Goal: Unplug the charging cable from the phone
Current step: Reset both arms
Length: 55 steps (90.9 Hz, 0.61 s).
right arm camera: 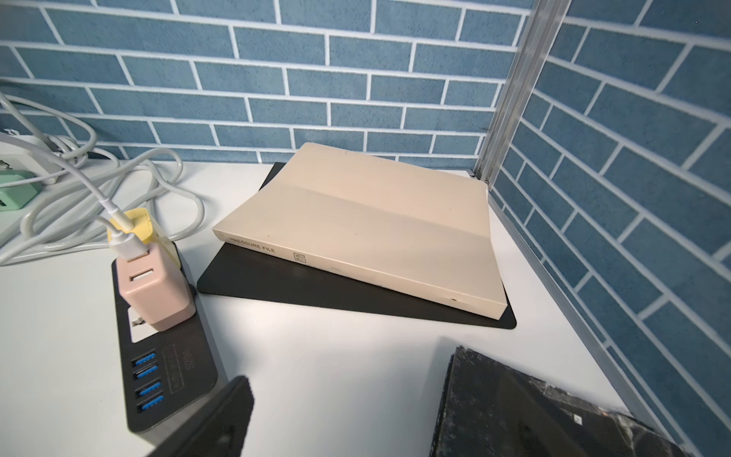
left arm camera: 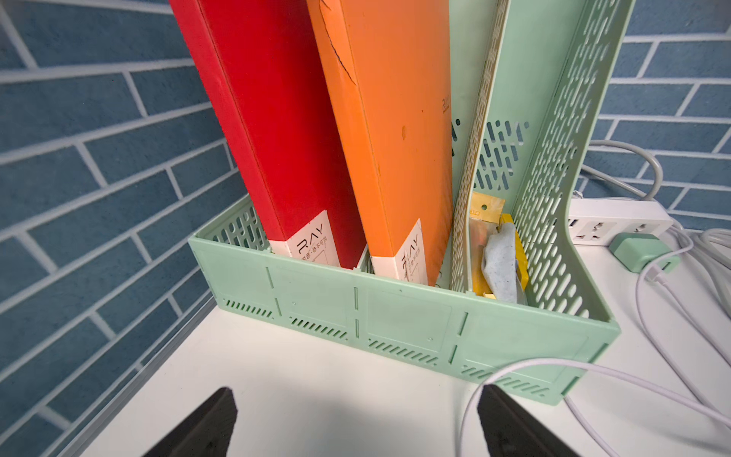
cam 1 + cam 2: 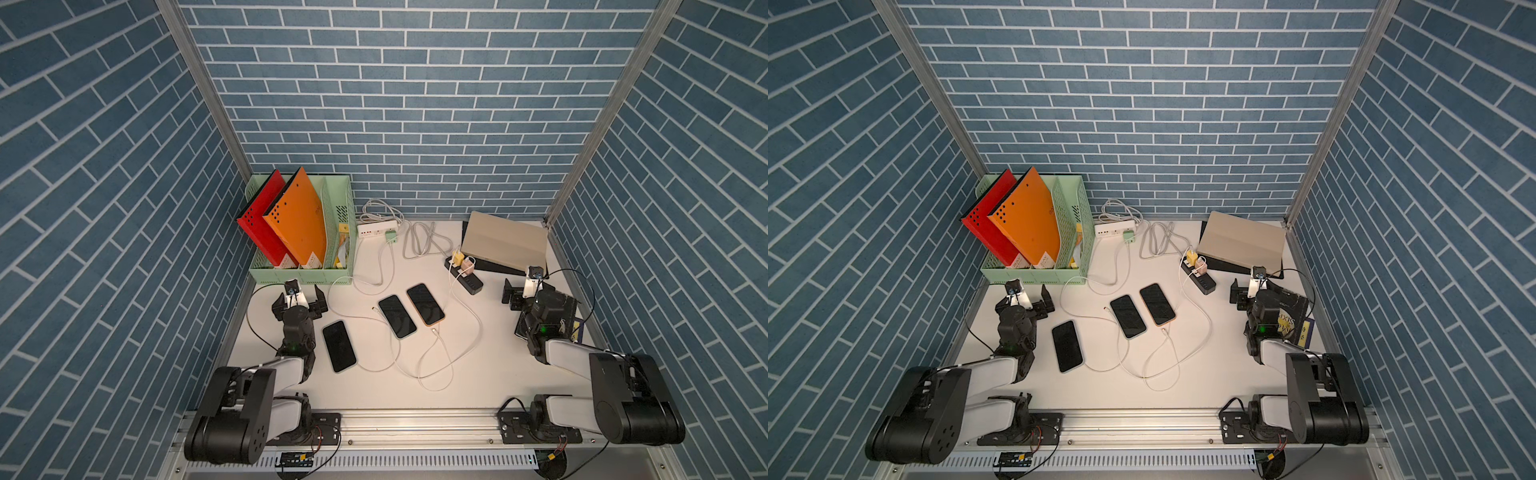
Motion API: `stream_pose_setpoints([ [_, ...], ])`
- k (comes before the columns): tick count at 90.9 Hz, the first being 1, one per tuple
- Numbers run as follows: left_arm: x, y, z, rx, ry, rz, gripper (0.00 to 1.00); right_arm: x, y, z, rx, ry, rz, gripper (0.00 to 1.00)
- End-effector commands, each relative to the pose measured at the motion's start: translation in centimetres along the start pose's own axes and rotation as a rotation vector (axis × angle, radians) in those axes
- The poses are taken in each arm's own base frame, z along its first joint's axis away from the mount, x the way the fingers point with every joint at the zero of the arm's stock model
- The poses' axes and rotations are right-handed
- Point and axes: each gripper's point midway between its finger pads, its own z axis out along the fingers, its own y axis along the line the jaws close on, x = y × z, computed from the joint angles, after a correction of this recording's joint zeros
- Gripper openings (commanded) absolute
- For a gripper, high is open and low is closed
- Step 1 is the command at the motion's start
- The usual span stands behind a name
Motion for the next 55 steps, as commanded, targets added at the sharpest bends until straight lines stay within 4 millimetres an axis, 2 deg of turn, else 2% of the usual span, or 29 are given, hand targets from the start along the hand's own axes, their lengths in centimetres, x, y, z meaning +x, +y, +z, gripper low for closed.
stream_pose_setpoints([
  [1,-2.9,-2.1,1.2,0.118,-0.104,-0.004,1.0,-2.1,0.4,-0.4,-0.03,-0.131,-0.027,1.0],
  [15,-0.7,-3.3,2.2,0.169,-0.057,0.032,1.0,-1.5,0.7,-0.8,-0.054,-0.163,-0.03,1.0],
  [35,-0.7,-3.2,2.2,0.164,-0.057,0.033,1.0,-0.2,1.4,-0.4,-0.094,-0.16,-0.045,1.0],
  [55,-0.7,-3.2,2.2,0.165,-0.057,0.034,1.0,-0.1,1.0,-0.1,-0.069,-0.15,-0.033,0.99],
])
